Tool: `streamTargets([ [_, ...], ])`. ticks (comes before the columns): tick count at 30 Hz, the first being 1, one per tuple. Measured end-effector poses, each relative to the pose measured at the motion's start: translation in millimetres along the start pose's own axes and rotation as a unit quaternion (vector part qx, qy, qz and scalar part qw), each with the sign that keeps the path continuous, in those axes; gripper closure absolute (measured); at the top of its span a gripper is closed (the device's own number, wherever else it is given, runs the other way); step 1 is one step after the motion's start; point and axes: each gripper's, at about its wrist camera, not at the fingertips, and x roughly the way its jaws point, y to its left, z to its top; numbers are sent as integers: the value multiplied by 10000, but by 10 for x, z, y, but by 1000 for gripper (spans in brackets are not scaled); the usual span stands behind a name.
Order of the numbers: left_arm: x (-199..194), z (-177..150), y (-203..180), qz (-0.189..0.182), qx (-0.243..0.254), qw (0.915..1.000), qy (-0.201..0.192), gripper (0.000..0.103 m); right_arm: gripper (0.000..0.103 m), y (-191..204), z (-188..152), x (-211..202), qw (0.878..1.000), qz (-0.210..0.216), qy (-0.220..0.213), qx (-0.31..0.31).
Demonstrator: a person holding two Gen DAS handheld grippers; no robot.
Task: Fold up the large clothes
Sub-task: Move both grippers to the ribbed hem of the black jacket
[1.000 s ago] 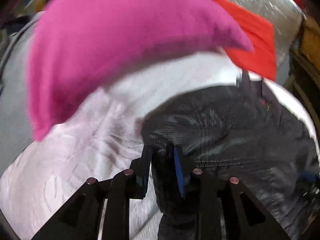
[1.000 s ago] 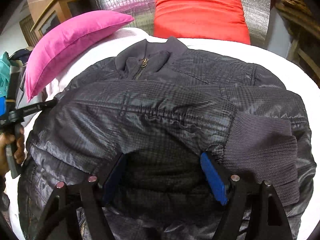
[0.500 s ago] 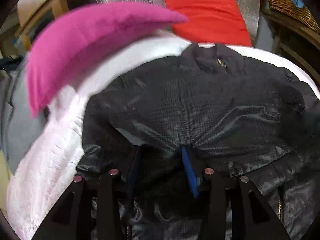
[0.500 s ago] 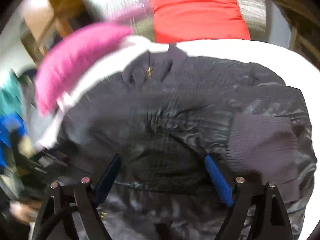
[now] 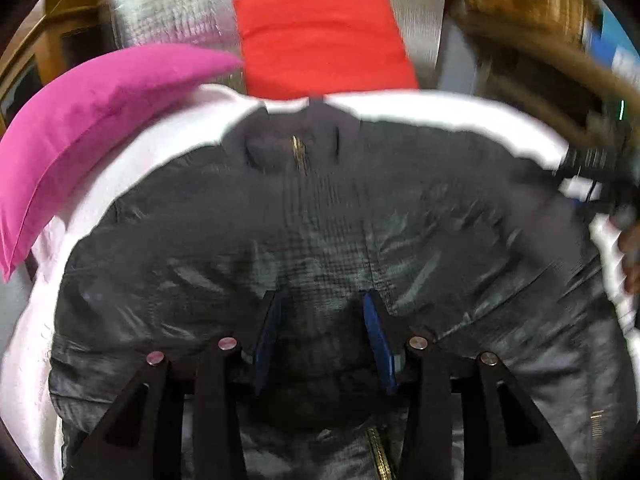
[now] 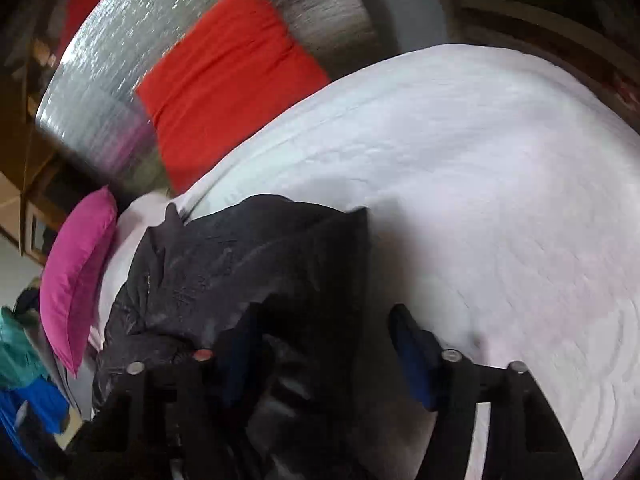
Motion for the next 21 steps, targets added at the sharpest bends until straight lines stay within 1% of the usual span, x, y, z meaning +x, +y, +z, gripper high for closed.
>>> streamTargets([
  [1,20,-20,-17,69,60,9999,-48,59,84,77,49,3,9999,-73,-11,-135],
  [2,19,-28,-25,103,82,9999,-63,59,90,184,86,-48,9991,-132,-171,-377],
  [3,17,-32,-28,115,87,9999,-40,59,90,286,100,-96,9975,-195,-344,-583],
  [4,4,-47,-36,115,84,9999,2,59,90,331,121,-80,9967,-283,-368,-659],
  [5,11,-59,-35,107,66,9999,37,59,90,285,100,-52,9967,-381,-265,-659],
  [6,15,-59,-30,108,70,9999,57,59,90,252,62,63,9958,-575,-86,-707],
  [7,1,-48,-46,131,112,9998,52,59,87,203,53,93,9953,-621,-80,-734],
  [8,-6,-48,-51,171,172,9997,39,59,77,148,37,84,9956,-661,-147,-648],
  [9,-7,-46,-42,185,179,9997,42,58,70,84,27,29,9968,-615,-227,-461],
  [10,6,-53,-40,181,168,9997,50,58,58,38,17,-55,9973,-580,-353,-266],
  [11,7,-58,-34,170,147,9997,63,58,54,19,4,-164,9969,-559,-523,-158],
  [12,18,-68,-41,168,151,9997,68,58,54,29,-14,-249,9962,-564,-652,-157],
  [13,60,-61,-44,176,163,9997,70,58,54,93,-63,-409,9942,-578,-862,-269],
  [14,56,-64,-50,197,172,9996,65,58,54,155,-114,-496,9934,-513,-960,-375],
  [17,70,-64,-84,284,207,9994,53,58,54,451,-328,-687,9920,-100,-990,-775],
  [18,64,-61,-89,302,211,9993,65,58,54,570,-472,-719,9911,44,-919,-965],
  [19,61,-55,-84,293,196,9993,82,58,54,635,-560,-692,9907,97,-805,-1089],
  [21,38,-28,-57,247,130,9995,125,58,54,682,-717,-458,9917,-57,-271,-1256],
])
